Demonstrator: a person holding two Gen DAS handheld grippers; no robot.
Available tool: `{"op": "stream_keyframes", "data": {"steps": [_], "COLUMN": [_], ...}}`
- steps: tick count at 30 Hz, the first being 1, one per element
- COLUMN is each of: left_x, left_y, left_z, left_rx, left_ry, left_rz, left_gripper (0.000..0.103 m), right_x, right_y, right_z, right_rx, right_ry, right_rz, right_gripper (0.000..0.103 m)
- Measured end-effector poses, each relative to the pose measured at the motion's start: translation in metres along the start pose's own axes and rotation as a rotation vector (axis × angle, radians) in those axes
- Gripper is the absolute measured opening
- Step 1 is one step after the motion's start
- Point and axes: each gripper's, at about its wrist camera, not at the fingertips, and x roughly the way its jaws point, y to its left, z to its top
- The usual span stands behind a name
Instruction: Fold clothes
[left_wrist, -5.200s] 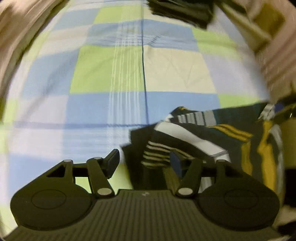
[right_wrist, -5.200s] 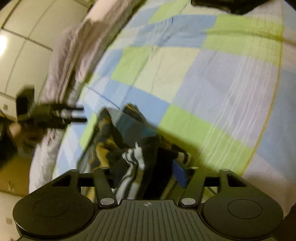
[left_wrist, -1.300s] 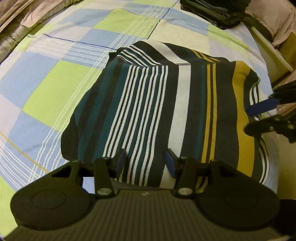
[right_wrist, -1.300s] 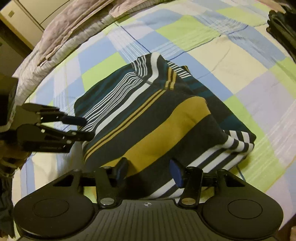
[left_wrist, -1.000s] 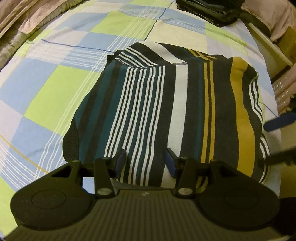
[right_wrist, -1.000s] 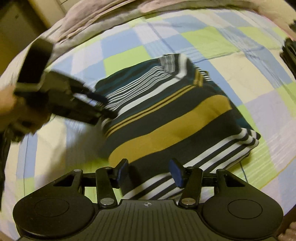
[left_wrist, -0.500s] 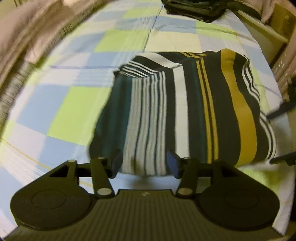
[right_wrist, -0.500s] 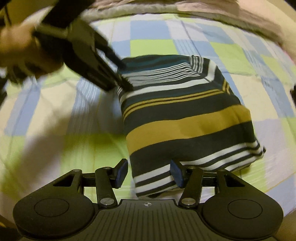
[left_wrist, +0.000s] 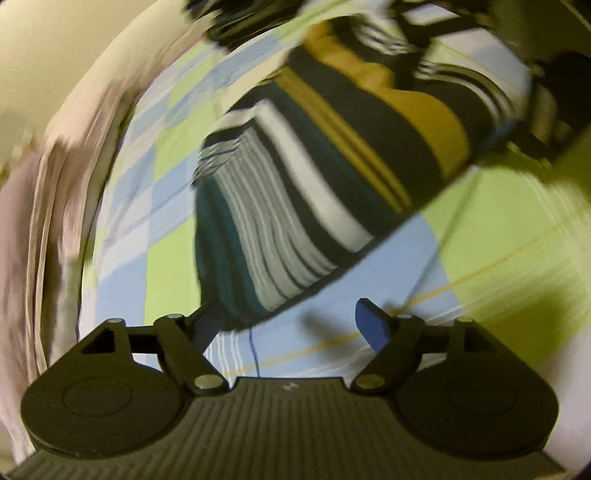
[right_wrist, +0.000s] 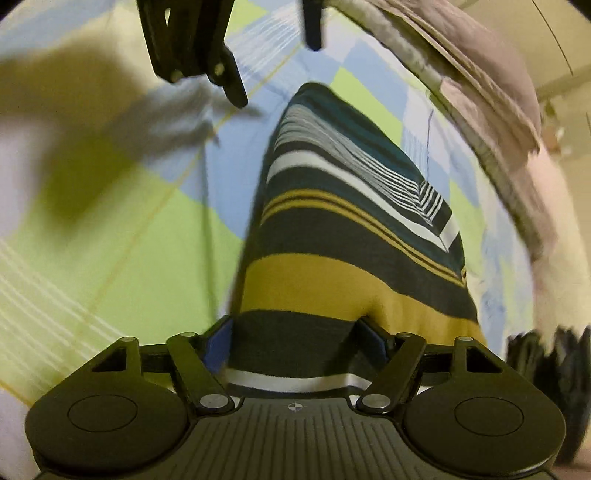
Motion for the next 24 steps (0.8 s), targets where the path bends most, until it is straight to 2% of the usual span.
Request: {"op": "stream_keyframes", "data": {"steps": [3, 7, 10, 12, 14, 15, 16, 17, 20, 23, 24], "left_x": [0.011, 0.024, 0.035, 0.043, 0.050, 0.053, 0.054, 0.054, 0.054, 0.049, 0.047], "left_y": [-0.014, -0.023, -0.022, -0.019, -0.016, -0.015, -0.014, -0.014, -0.013, 0.003, 0.007], "left_z": [0.003, 0.010, 0.015, 0.019, 0.026, 0.029, 0.032, 0.034, 0.040, 0.046, 0.048], "left_rx": [0.122, 0.238, 0.295, 0.315, 0.320, 0.320, 0.318, 0.318, 0.303, 0.249, 0.235], "left_ry": [-0.046, -0.091, -0.101, -0.098, -0.088, -0.082, -0.073, -0.058, -0.018, -0.003, -0.002], "left_rz": [0.012, 0.046, 0.065, 0.062, 0.056, 0.047, 0.029, 0.008, -0.026, -0.058, -0.069], "left_gripper": [0.078, 0.078, 0.078, 0.073, 0.054, 0.052, 0.044, 0.030, 0.021, 0.019, 0.019], "right_x": [0.004, -0.008, -0.019, -0.023, -0.028, -0.028, -0.028, -0.031, -0.037, -0.039, -0.041], "right_y": [-0.007, -0.040, -0.064, -0.077, -0.087, -0.091, -0.094, -0.094, -0.089, -0.078, -0.074], "right_z": [-0.011, -0.029, -0.043, -0.051, -0.056, -0.061, -0.066, -0.069, -0.072, -0.068, -0.067], "right_rx": [0.011, 0.118, 0.156, 0.166, 0.169, 0.169, 0.169, 0.171, 0.175, 0.193, 0.197], "right_ry": [-0.025, -0.058, -0.073, -0.068, -0.059, -0.056, -0.054, -0.056, -0.064, -0.047, -0.054], "right_rz": [0.005, 0.073, 0.089, 0.087, 0.090, 0.096, 0.103, 0.107, 0.105, 0.063, 0.043], "right_gripper": [0.073, 0.040, 0.036, 0.036, 0.036, 0.036, 0.036, 0.036, 0.039, 0.051, 0.062]}}
